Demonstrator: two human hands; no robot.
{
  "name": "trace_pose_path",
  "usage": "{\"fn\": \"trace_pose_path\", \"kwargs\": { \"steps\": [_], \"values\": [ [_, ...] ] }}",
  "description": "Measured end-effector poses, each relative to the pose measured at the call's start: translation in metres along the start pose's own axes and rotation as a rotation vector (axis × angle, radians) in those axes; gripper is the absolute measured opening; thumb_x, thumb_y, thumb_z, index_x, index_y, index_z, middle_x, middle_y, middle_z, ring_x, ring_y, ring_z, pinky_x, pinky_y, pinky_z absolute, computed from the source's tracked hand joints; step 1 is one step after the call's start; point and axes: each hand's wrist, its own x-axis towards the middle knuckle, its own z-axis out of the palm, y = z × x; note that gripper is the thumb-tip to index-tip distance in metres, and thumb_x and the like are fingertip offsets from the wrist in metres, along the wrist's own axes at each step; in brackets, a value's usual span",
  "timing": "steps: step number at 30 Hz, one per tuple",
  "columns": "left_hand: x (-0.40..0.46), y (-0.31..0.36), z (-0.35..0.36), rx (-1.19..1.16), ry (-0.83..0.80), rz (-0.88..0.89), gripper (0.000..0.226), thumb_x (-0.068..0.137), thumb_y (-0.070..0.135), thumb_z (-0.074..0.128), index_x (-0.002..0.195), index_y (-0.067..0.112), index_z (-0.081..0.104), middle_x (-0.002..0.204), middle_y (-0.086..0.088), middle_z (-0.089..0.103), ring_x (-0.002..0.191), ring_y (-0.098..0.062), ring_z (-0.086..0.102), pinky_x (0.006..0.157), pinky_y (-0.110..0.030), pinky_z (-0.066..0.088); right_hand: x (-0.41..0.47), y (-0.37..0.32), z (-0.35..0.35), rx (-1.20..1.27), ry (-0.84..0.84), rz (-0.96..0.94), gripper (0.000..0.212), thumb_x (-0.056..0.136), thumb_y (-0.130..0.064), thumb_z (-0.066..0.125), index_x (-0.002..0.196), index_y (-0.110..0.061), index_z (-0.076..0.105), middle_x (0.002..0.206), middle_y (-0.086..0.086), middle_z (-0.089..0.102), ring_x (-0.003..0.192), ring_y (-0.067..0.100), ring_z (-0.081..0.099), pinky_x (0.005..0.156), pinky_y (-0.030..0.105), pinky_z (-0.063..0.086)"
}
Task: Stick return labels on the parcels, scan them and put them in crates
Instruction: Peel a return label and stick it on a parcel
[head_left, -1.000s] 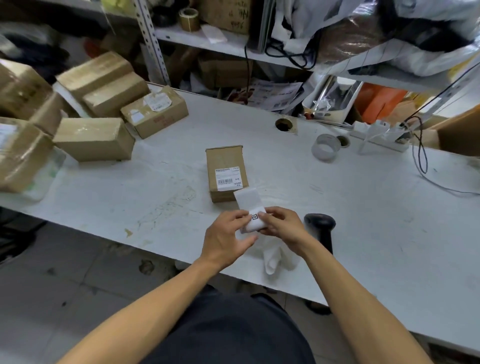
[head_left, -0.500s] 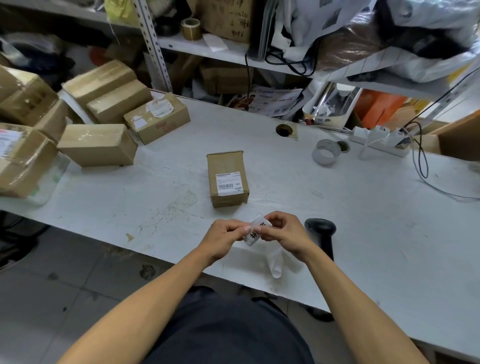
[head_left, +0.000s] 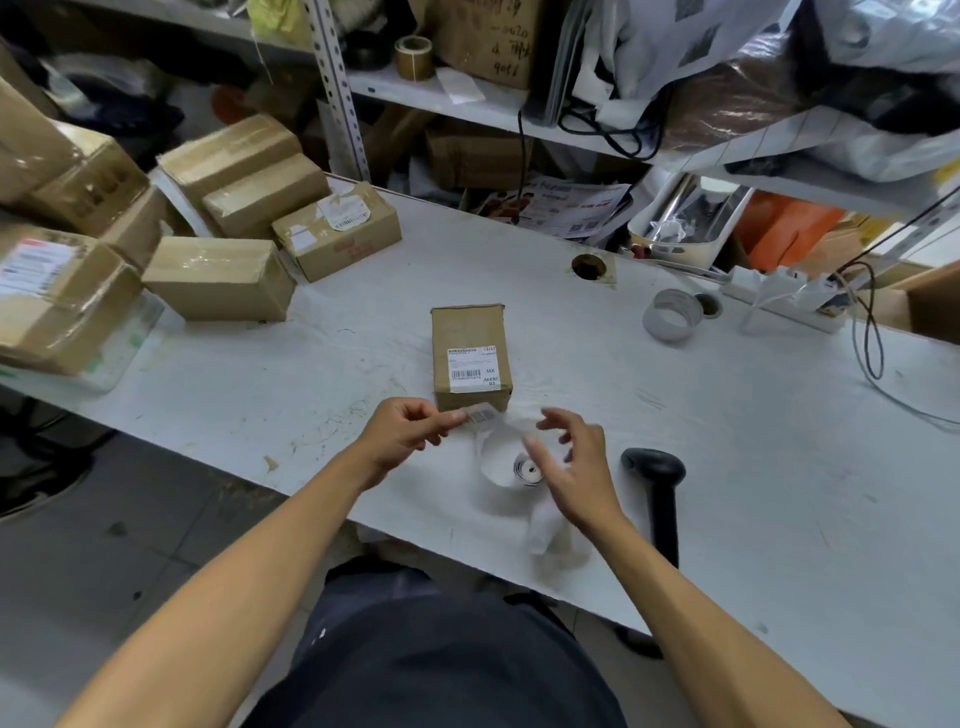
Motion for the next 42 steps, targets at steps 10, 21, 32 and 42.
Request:
{"fn": "trace_pose_path", "kwargs": {
  "steps": [10,21,32,42],
  "values": [
    [0.043,0.046,-0.033,0.297,-0.298,0.056,0.022,0.073,0.026,0.090,0.075,0.010,0.075,0.075,-0.007,0.071,0.070,-0.012,0.061,0.070,-0.028,0.050,0.062,-0.082,0.018,0.484,-0.442,0.159,0.035,0.089,0.009,0.064,0.117,-0.012,0.064,0.076,0.004,0.071,0.076,0.019,0.067,0.076,0.034,0.053],
    [0.105,0.029,-0.047,0.422,0.056,-0.053,0.064,0.090,0.045,0.071,0.146,0.025,0.047,0.127,0.001,0.062,0.104,-0.018,0.061,0.082,-0.031,0.051,0.144,-0.096,0.067,-0.300,0.089,0.171,0.068,0.082,-0.018,0.078,0.140,-0.032,0.046,0.101,-0.008,0.065,0.093,0.012,0.066,0.080,0.033,0.058],
    [0.099,0.042,-0.021,0.015,-0.069,-0.120,0.062,0.088,0.019,0.072,0.146,0.028,0.053,0.120,0.000,0.071,0.108,-0.018,0.069,0.098,-0.042,0.056,0.113,-0.078,0.035,-0.123,0.013,0.397,0.029,0.087,-0.008,0.069,0.116,-0.012,0.071,0.109,0.005,0.074,0.094,0.021,0.070,0.082,0.036,0.060],
    [0.028,0.116,0.144,0.037,-0.355,0.172,0.051,0.100,0.013,0.052,0.146,0.035,0.050,0.121,0.006,0.071,0.104,-0.008,0.068,0.085,-0.030,0.059,-0.016,-0.067,-0.115,0.082,0.482,0.274,0.037,0.087,-0.013,0.072,0.123,-0.020,0.070,0.105,-0.002,0.074,0.091,0.011,0.071,0.082,0.031,0.060]
  ]
}}
